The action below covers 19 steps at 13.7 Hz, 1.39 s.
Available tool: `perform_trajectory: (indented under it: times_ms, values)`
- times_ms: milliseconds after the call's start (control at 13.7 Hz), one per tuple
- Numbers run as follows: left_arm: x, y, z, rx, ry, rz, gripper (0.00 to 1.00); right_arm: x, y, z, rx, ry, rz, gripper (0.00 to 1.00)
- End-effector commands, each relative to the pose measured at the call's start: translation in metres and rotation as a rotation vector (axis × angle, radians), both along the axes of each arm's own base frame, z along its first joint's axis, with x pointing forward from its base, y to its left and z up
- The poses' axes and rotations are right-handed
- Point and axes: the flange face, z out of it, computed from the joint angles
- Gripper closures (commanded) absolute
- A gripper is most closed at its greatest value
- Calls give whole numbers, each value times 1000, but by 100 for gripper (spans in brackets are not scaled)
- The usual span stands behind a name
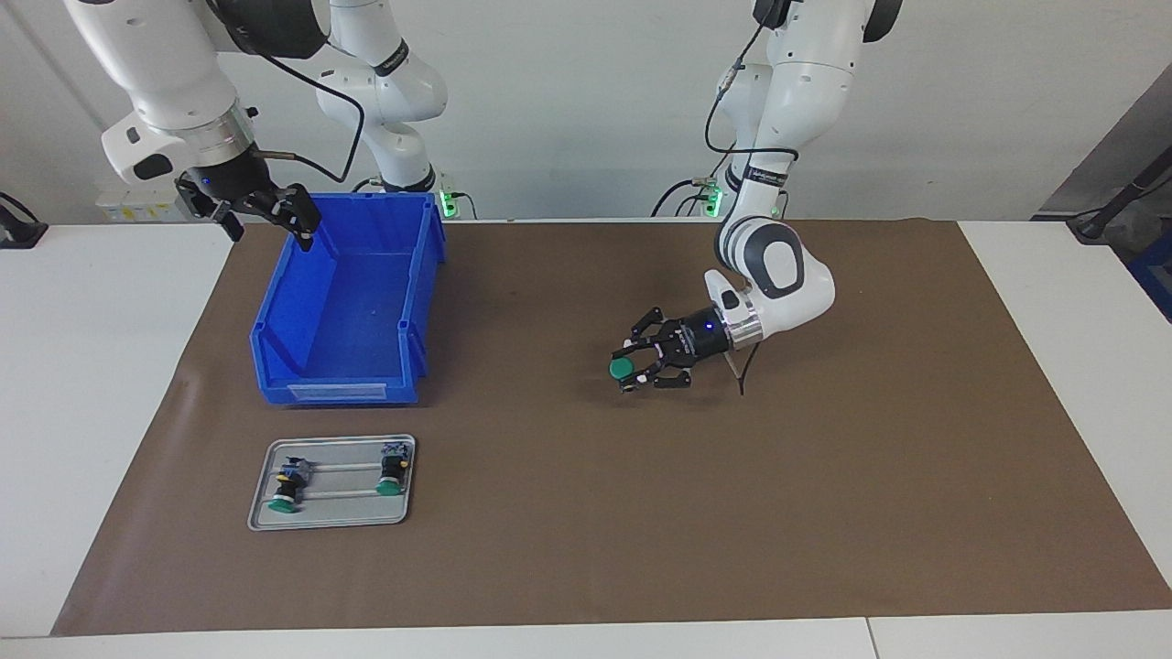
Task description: Place and press button with both arms
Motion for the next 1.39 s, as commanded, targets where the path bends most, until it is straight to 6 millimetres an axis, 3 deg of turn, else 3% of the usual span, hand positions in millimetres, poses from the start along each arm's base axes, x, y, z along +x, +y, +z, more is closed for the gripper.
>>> perform_trajectory:
  times_ms: [0, 513, 586, 659, 732, 1098, 1318]
  values:
    - [-2, 15, -19, -70, -47, 9, 100, -7, 2, 2, 10, -24, 35, 0]
    - [-28, 30, -34, -93, -66, 26, 100, -7, 2, 2, 10, -22, 35, 0]
    - [-28, 30, -32, -104, -69, 24, 73, -7, 2, 2, 11, -24, 35, 0]
    - [-28, 32, -31, -114, -72, 24, 35, -7, 2, 1, 10, -22, 35, 0]
    - [-26, 34, -28, -119, -77, 28, 25, -7, 2, 1, 10, -23, 31, 0]
    - [-18, 52, -22, -147, -46, 63, 25, -7, 2, 1, 11, -23, 22, 0]
    - [-11, 59, 11, -147, 97, 112, 26, -7, 2, 1, 11, -23, 22, 0]
